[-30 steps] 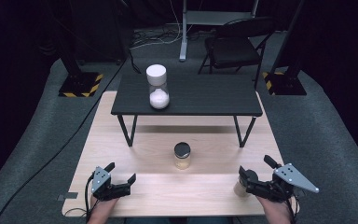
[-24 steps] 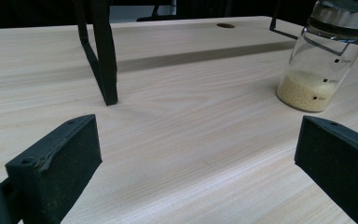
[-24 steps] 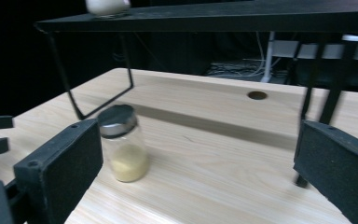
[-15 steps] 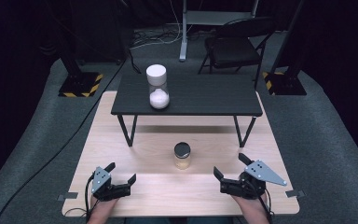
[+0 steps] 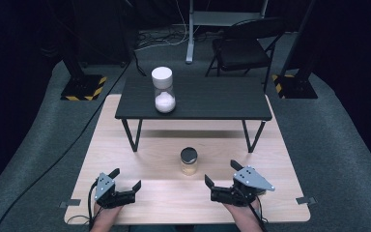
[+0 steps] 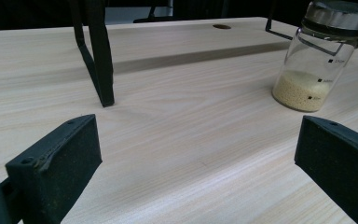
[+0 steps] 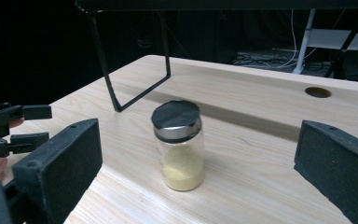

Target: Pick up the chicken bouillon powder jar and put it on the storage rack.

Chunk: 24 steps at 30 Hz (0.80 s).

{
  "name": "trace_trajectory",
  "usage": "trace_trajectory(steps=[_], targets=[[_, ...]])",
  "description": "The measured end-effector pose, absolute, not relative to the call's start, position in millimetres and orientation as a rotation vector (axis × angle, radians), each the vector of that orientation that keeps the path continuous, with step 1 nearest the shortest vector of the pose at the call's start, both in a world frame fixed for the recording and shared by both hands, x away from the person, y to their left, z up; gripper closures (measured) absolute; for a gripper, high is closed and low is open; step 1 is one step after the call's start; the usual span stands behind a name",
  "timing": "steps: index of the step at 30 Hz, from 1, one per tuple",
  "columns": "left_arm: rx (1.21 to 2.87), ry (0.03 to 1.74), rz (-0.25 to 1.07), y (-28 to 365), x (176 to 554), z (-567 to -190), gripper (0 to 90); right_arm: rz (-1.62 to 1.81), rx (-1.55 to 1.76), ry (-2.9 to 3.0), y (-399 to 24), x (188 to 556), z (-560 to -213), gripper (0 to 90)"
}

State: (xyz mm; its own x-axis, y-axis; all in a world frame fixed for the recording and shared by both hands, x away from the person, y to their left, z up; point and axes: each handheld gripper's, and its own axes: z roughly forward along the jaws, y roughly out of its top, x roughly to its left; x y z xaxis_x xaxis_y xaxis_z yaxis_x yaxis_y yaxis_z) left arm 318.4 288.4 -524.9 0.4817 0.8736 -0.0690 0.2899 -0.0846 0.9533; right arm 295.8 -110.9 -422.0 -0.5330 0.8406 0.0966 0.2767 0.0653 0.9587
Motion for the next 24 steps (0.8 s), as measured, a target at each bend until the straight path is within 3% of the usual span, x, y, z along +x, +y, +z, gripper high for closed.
trace_trajectory(steps=[24], targets=[[1.62,1.019,0.655,289,318,-525,0.0,1.552,1.093,1.885,-64,325,-461,1.0]])
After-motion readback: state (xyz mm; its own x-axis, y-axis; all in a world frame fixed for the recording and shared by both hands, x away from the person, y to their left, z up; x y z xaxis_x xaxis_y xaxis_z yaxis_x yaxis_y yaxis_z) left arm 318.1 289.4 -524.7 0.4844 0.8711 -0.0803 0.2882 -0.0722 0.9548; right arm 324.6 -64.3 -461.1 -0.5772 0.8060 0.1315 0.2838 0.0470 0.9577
